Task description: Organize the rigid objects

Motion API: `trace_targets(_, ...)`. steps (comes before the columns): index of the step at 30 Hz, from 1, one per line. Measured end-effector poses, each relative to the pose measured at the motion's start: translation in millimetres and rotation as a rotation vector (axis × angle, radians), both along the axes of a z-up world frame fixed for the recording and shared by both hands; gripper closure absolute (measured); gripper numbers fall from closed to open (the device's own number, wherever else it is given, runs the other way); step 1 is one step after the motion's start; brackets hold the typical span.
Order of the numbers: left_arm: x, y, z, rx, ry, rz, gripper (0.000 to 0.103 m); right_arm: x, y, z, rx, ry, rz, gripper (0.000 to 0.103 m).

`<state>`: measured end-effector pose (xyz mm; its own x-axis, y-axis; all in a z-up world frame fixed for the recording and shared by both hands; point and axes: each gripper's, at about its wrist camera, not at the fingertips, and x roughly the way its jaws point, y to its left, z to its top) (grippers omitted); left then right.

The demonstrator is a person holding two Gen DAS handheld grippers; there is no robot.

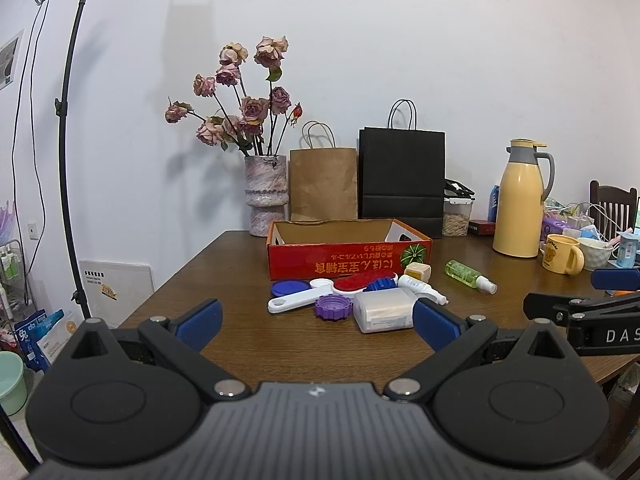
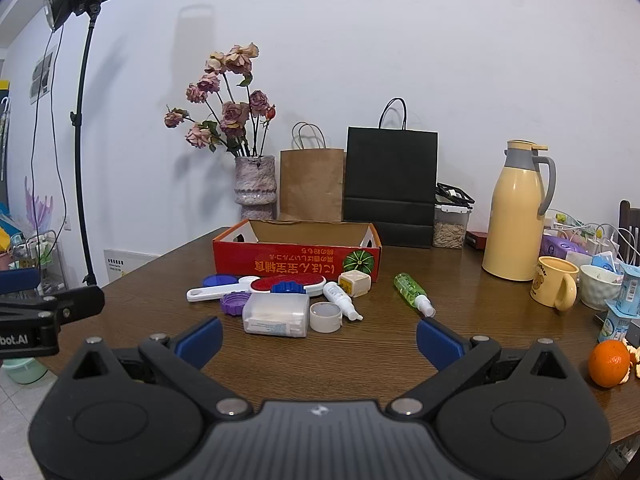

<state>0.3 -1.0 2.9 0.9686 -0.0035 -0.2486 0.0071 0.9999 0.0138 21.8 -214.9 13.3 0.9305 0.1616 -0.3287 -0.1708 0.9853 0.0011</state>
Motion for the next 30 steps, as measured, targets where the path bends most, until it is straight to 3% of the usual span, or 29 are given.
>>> trace_targets(30,-2.0,-1.7,7.1,-0.006,-0.005,-0.007,0.0,-1.4,4.3,-0.5,-0.006,-0.002,0.001,0.0)
